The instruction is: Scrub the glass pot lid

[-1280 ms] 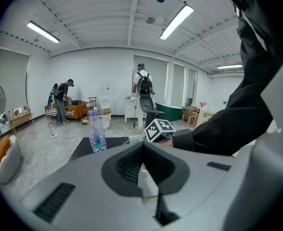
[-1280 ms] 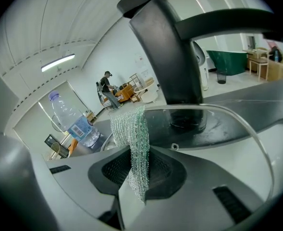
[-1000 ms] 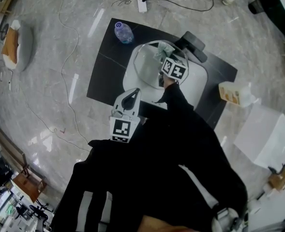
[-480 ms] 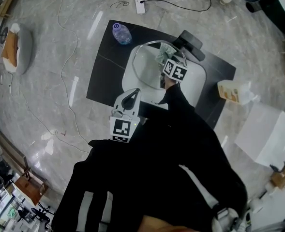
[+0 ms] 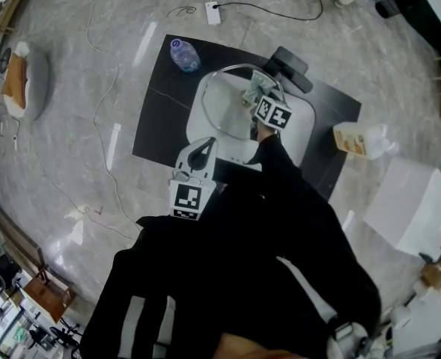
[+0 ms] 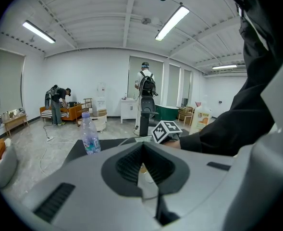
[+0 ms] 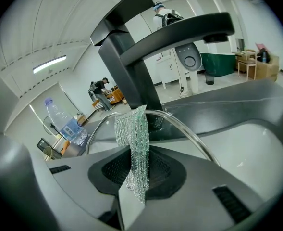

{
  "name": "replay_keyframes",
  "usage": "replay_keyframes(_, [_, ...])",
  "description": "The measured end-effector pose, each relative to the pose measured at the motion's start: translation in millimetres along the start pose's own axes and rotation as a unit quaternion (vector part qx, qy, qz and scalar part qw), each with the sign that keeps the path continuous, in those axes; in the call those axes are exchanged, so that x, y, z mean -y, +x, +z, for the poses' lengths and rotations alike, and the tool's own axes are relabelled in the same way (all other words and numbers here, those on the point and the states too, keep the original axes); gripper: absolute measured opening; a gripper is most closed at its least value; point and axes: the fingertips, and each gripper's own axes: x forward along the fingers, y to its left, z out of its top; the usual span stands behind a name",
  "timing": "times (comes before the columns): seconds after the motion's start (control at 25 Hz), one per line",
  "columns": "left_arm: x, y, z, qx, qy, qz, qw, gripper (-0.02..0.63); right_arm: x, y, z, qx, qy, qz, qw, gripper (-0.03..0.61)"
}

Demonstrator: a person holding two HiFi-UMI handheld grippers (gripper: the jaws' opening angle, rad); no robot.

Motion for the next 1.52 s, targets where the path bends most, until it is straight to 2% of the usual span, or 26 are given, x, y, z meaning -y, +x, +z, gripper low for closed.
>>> replay_keyframes(0.8, [7.3,-1.4,3.7,0.009,0.009,-0.013,0.9998,0.002,37.1,-23.7,-9.4,0.0,0.035,-0.038,0.999,0.069])
replay_keyframes(1.2, [9.2,-3.2,5.6,0.015,0.013,-0.017,0.9997,0.003,52.7,-39.4,-17.1,-0.003,0.029,-0.068,0.997,0.067])
replay_keyframes(1.52, [8.8,-5.7,7.4,0.019,0.017,-0.018,0.9995,0.003,43.8,-48.3,-15.5,-0.002,0.027,-0.043,0.999,0.067])
